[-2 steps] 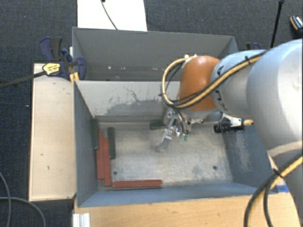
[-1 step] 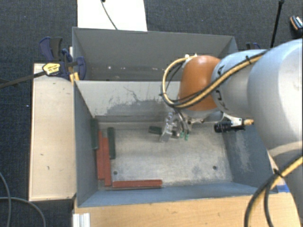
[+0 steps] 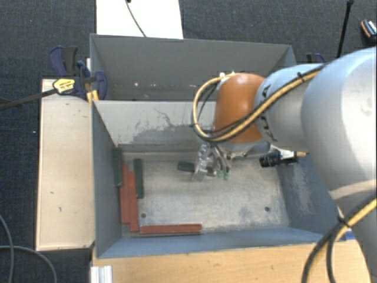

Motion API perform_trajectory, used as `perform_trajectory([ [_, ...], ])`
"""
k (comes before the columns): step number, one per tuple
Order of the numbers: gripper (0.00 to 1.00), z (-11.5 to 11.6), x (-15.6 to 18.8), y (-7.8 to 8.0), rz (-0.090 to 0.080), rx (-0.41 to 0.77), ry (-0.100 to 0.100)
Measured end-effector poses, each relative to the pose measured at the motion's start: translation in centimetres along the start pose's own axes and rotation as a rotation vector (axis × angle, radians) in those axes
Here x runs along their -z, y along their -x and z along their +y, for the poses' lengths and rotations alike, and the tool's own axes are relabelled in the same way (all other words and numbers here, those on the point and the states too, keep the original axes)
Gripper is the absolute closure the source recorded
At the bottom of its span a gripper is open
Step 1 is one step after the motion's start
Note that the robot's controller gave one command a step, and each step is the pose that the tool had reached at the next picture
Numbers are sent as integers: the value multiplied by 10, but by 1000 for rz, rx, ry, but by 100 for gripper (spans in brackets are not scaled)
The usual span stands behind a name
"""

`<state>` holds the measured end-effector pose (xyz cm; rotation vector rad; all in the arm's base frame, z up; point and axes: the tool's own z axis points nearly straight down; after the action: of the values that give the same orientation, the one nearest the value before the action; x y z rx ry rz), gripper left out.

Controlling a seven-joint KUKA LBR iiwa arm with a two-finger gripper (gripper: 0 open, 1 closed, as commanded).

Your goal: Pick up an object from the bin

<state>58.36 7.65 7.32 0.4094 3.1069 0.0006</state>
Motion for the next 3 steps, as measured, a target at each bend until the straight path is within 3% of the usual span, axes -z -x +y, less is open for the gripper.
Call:
perform_trajectory([
  [1,100,-34,138,-32,-1,71,1],
  [2,0,-33,133,-33,6,73,-1],
  [3,0,17,2,-31,13,80,-2],
])
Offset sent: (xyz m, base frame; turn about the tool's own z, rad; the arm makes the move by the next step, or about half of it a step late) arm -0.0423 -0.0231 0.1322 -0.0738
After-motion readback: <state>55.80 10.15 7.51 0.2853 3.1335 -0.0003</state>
